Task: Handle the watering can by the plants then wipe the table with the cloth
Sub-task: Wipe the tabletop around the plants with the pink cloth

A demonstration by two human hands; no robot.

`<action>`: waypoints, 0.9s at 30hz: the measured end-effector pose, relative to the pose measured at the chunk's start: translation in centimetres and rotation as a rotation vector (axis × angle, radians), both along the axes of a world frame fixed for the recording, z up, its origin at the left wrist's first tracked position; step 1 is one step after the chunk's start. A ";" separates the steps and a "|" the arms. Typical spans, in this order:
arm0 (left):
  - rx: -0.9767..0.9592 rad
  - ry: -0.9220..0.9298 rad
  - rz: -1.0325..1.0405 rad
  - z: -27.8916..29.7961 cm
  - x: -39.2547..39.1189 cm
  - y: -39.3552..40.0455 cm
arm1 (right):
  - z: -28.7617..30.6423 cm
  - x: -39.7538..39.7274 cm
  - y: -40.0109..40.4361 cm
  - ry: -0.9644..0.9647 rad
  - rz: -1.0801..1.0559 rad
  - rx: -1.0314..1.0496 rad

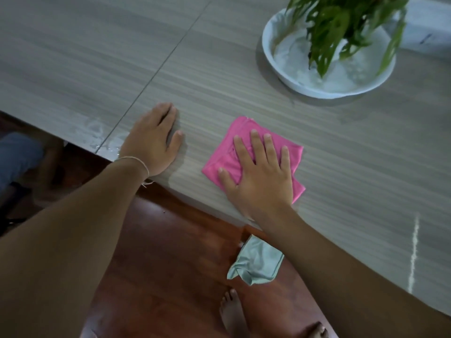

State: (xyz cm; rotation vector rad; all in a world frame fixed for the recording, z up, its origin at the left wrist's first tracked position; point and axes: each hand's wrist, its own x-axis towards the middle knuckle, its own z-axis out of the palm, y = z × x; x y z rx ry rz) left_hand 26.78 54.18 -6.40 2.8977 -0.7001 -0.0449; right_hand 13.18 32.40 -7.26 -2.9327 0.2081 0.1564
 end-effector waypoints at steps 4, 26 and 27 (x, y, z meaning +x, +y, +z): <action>-0.020 0.047 0.035 0.2 -1.3 -2.7 | 0.1 -3.7 -4.9 -0.002 -0.068 -0.011; -0.122 0.126 -0.635 2.7 -20.5 -45.2 | 0.7 -33.0 -41.0 -0.023 -0.610 -0.076; -0.122 0.130 -0.638 2.7 -20.8 -45.5 | 0.8 -33.6 -41.4 -0.015 -0.609 -0.075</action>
